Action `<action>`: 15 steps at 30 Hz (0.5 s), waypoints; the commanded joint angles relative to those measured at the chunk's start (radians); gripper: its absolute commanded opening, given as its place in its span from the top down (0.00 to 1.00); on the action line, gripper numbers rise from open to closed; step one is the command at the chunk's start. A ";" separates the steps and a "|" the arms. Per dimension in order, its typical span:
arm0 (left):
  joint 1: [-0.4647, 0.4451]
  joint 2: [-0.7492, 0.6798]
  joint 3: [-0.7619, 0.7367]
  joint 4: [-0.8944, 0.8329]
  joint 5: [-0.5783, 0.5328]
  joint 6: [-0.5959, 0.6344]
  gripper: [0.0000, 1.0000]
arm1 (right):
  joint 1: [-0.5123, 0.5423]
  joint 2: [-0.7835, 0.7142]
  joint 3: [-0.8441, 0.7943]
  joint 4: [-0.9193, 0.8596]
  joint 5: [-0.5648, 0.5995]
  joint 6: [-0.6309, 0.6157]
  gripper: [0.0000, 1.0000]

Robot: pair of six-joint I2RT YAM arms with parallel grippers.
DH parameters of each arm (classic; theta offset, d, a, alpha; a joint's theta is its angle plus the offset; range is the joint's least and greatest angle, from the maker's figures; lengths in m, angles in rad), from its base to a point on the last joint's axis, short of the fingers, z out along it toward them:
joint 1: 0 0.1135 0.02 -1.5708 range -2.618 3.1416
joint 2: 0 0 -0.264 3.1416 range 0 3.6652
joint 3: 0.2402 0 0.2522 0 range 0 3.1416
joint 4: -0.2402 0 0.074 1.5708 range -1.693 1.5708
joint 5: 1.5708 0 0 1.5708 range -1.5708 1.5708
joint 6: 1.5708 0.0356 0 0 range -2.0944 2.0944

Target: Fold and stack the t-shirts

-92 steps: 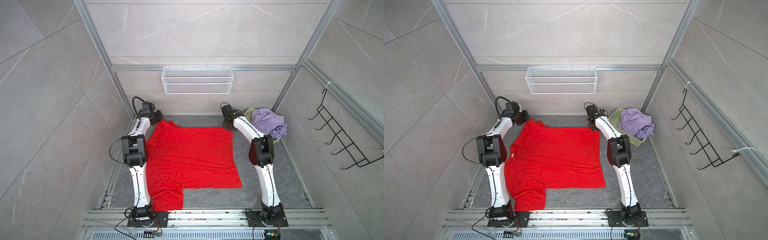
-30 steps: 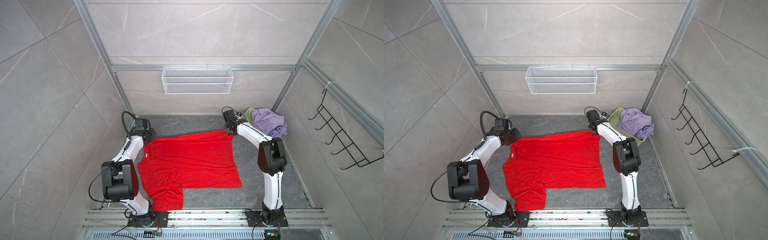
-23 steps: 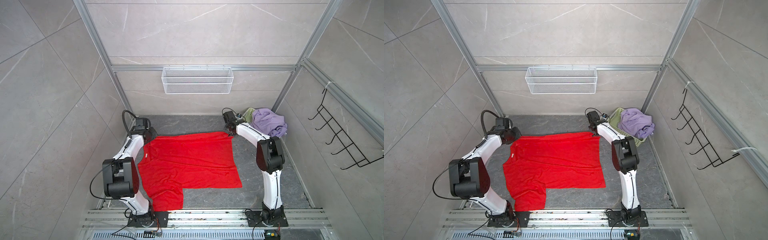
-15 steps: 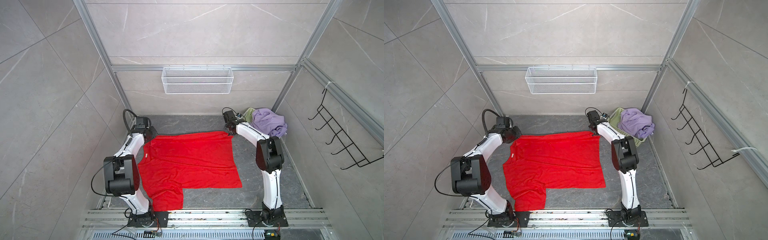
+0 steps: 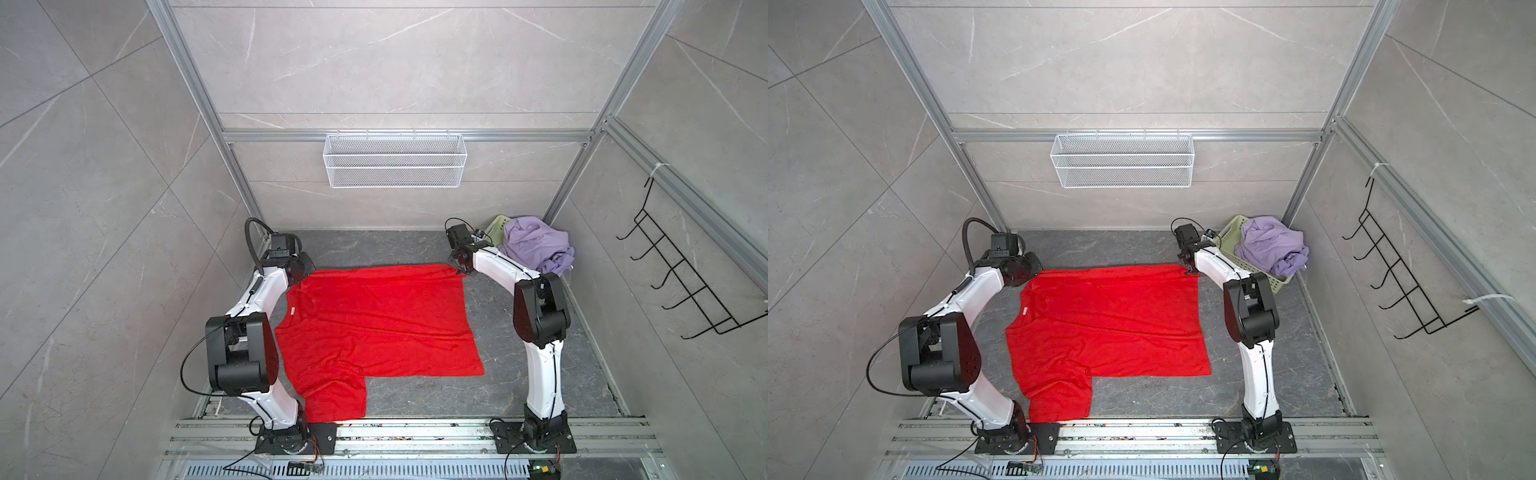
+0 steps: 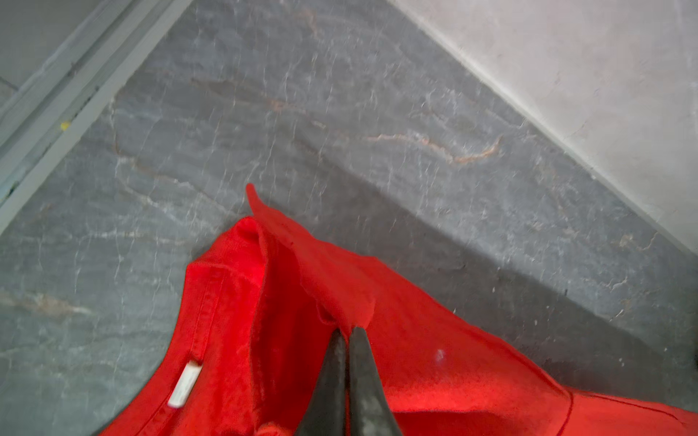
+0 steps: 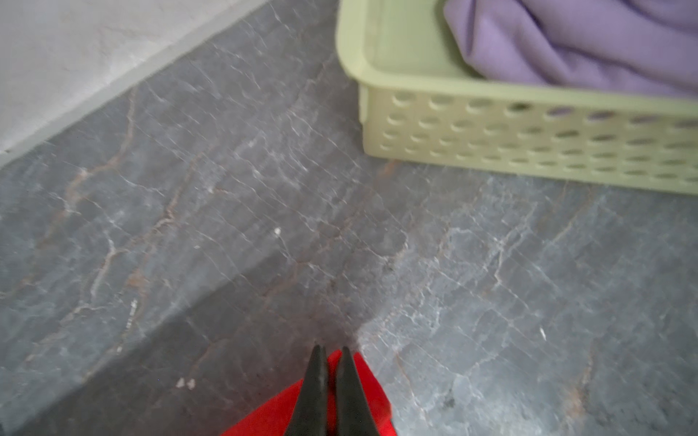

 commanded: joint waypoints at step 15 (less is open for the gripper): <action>0.004 -0.126 -0.192 -0.038 -0.032 -0.032 1.00 | 0.040 -0.106 -0.213 0.027 -0.016 0.080 1.00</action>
